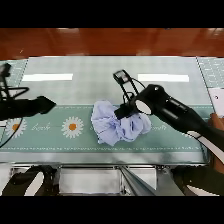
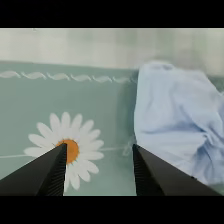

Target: Fold the shirts.

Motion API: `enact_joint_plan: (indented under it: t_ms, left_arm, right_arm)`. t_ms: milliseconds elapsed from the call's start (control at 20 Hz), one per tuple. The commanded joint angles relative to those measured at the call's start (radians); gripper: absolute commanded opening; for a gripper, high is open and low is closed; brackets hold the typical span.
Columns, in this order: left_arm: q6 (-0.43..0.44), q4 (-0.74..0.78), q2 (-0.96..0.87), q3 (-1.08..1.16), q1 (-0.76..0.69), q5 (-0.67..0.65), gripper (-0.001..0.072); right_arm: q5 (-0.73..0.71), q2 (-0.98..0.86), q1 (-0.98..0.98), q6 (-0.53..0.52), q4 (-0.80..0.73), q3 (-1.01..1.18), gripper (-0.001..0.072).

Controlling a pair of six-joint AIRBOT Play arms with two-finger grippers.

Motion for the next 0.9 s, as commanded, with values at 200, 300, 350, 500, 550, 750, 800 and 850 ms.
enact_joint_plan:
  t_ms: [200,300,350,500,550,750,800,850]
  left_arm:
    - [0.065,-0.008,-0.156,0.124,-0.102,0.084,0.0505]
    - [0.071,0.023,-0.198,0.242,0.034,0.002,0.0506]
    - [0.047,0.005,-0.207,0.254,0.116,-0.006,0.0505]
    - [0.024,-0.229,-0.209,0.045,0.204,-0.034,0.0506]
    - [0.098,-0.294,-0.22,-0.063,0.18,-0.026,0.0506]
    - [0.202,-0.431,-0.35,-0.257,0.087,0.058,0.0506]
    - [0.219,-0.443,-0.393,-0.256,0.059,0.082,0.0506]
    - [0.22,-0.466,-0.436,-0.256,0.031,0.114,0.0506]
  right_arm:
    - [0.193,0.05,-0.305,-0.194,0.117,0.132,0.0414]
    - [0.25,0.174,-0.518,-0.218,0.09,0.172,0.0414]
    - [0.251,0.246,-0.64,-0.212,0.09,0.134,0.0414]
    - [0.092,0.441,-0.92,-0.207,0.27,-0.211,0.0413]
    - [0.043,0.48,-0.979,-0.257,0.391,-0.344,0.0413]
    - [-0.01,0.503,-1.084,-0.49,0.741,-0.651,0.0413]
    - [-0.017,0.503,-1.081,-0.5,0.745,-0.667,0.0413]
    - [-0.019,0.503,-1.079,-0.501,0.735,-0.671,0.0413]
